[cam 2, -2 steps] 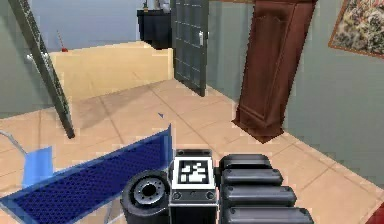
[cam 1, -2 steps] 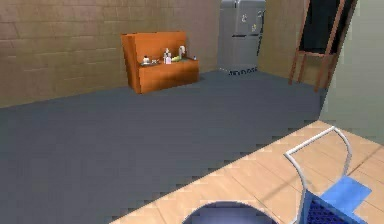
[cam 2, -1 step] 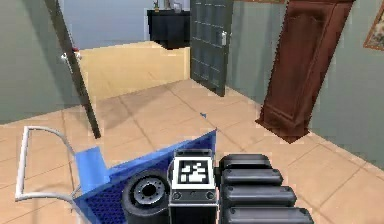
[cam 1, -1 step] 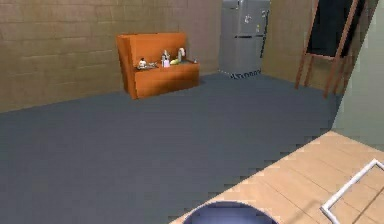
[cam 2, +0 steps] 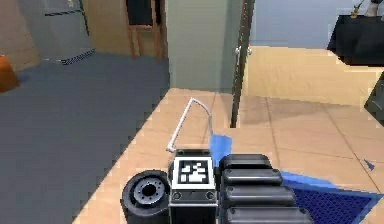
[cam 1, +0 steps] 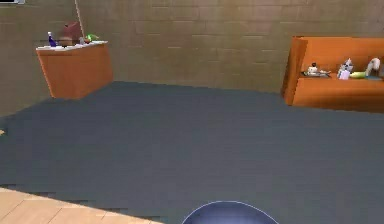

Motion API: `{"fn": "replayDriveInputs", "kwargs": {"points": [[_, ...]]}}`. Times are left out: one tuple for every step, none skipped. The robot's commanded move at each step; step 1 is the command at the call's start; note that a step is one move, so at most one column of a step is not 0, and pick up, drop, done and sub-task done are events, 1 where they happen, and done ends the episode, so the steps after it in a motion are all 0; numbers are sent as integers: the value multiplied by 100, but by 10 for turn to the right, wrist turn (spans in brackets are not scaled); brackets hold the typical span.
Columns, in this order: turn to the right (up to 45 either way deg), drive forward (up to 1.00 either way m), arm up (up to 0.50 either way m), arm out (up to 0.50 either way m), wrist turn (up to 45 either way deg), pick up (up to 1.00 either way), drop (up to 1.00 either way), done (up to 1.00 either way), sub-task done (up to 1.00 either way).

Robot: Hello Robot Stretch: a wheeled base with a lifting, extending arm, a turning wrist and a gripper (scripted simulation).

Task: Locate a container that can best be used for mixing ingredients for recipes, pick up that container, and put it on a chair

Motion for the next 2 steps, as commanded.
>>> {"fn": "replayDriveInputs", "kwargs": {"points": [[-240, 0, 0, 0, 0, 0, 0, 0, 0], [0, 100, 0, 0, 0, 0, 0, 0, 0]]}}
